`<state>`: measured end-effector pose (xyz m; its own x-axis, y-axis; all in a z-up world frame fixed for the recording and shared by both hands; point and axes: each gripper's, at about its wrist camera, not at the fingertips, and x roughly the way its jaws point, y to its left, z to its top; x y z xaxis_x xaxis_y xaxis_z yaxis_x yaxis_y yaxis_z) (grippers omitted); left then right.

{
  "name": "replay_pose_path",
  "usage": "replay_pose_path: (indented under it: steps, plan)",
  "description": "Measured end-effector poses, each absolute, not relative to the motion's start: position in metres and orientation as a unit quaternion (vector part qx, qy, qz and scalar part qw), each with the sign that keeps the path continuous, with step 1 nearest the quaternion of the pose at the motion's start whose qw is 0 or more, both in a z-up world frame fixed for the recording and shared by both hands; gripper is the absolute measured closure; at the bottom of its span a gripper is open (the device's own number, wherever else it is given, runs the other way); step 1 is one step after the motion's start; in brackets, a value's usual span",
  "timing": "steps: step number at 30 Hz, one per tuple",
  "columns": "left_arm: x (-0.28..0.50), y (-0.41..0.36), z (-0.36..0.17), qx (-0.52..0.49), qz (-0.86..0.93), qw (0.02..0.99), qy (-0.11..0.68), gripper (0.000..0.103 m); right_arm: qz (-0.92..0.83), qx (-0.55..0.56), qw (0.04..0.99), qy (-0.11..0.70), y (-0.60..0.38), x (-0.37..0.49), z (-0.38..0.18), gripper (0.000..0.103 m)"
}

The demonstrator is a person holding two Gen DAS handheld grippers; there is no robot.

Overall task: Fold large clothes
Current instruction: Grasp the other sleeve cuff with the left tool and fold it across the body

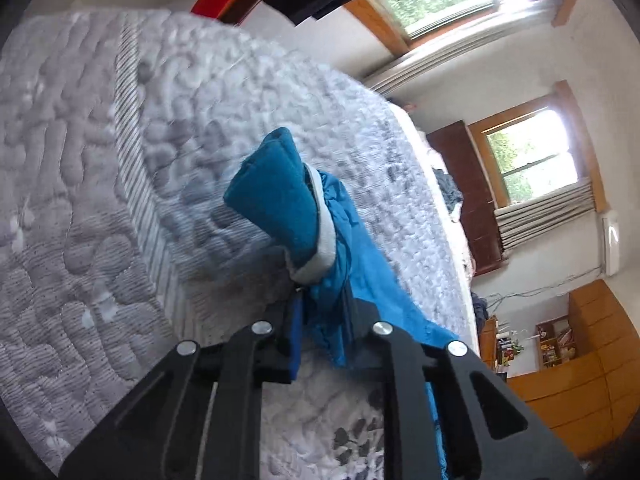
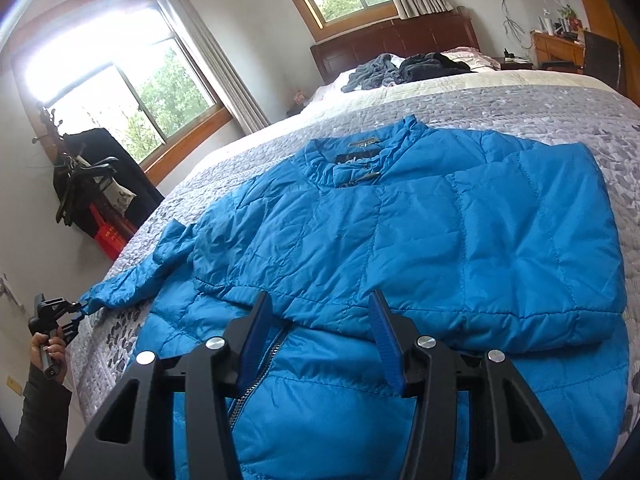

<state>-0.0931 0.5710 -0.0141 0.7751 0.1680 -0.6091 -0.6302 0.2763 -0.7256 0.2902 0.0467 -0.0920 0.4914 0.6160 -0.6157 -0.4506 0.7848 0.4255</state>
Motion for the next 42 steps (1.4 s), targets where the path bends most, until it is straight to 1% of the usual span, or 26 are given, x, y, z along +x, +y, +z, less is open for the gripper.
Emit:
replay_pose_path:
  steps: [3,9,15,20,25,28,33,36,40,41,42]
  plan:
    - [-0.087,0.564,0.007,-0.527,0.249,0.787,0.205,0.091,0.313,0.102,0.858,0.394,0.045,0.285,-0.089,0.052]
    - [-0.058,0.527,0.072,-0.473,0.201,0.837,0.189,0.092,0.306,0.107,0.864,0.385,0.033,0.276,-0.079,0.053]
    - [0.016,0.458,0.143,-0.396,0.12,0.89,0.191,0.093,0.298,0.117,0.867,0.383,0.019,0.269,-0.075,0.053]
    - [0.073,0.395,0.165,-0.347,0.063,0.912,0.212,0.093,0.292,0.126,0.869,0.378,0.003,0.263,-0.073,0.053]
    - [0.133,0.323,0.157,-0.302,0.012,0.92,0.252,0.093,0.286,0.137,0.869,0.379,-0.013,0.261,-0.074,0.053]
    - [0.167,0.276,0.142,-0.279,-0.019,0.918,0.281,0.093,0.284,0.147,0.867,0.382,-0.021,0.261,-0.077,0.053]
    - [0.215,0.199,0.092,-0.25,-0.082,0.902,0.341,0.093,0.28,0.153,0.864,0.39,-0.027,0.264,-0.084,0.053]
    - [0.239,0.139,0.049,-0.211,-0.115,0.888,0.392,0.093,0.274,0.154,0.862,0.397,-0.032,0.266,-0.089,0.053]
    - [0.257,0.084,-0.002,-0.169,-0.156,0.864,0.448,0.093,0.265,0.163,0.86,0.405,-0.04,0.27,-0.092,0.052]
    - [0.26,0.073,-0.012,-0.162,-0.167,0.857,0.461,0.092,0.263,0.167,0.859,0.406,-0.042,0.27,-0.092,0.052]
    - [0.261,0.063,-0.022,-0.157,-0.177,0.849,0.472,0.09,0.262,0.174,0.856,0.41,-0.044,0.272,-0.092,0.052]
